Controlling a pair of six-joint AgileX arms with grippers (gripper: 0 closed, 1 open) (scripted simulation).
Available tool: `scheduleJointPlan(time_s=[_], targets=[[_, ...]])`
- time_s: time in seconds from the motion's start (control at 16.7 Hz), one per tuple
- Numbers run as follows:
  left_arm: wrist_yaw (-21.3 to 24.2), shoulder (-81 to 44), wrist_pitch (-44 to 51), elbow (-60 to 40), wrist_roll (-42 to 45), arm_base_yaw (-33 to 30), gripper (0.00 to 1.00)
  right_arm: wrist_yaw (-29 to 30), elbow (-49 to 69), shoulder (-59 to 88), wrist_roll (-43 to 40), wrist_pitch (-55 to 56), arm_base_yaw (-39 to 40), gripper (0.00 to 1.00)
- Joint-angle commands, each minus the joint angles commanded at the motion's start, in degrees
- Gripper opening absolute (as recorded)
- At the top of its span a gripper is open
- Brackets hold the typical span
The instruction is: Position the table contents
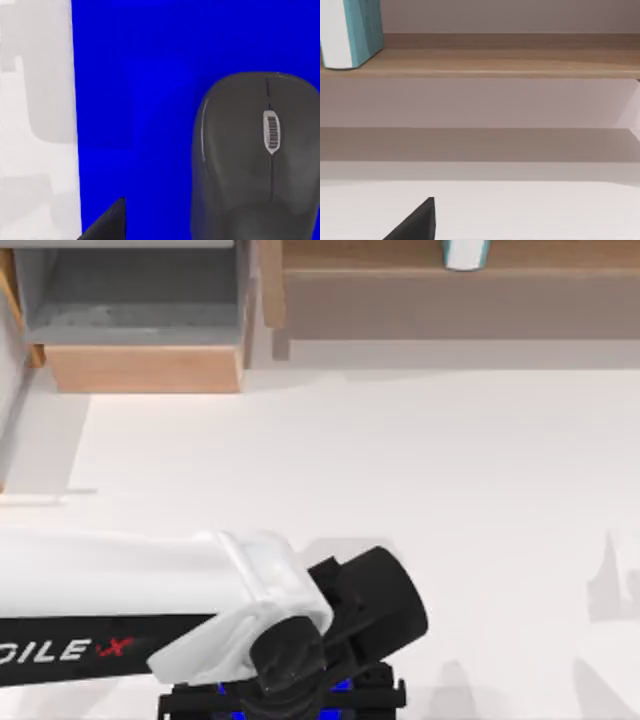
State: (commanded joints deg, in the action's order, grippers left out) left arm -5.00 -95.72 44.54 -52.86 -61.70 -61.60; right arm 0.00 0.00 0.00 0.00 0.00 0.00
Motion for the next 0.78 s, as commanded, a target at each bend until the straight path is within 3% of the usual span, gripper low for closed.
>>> scheduleJointPlan(time_s=[0.42, 0.78], targets=[[1.2, 0.5, -1.0, 0.3, 1.4, 0.2, 1.00, 0.0, 0.0, 0.0, 0.0, 0.0, 0.0, 1.00], [13.4, 3.6, -14.3, 4.2, 17.5, 7.6, 1.00, 0.0, 0.0, 0.0, 0.0, 0.0, 0.0, 1.00]])
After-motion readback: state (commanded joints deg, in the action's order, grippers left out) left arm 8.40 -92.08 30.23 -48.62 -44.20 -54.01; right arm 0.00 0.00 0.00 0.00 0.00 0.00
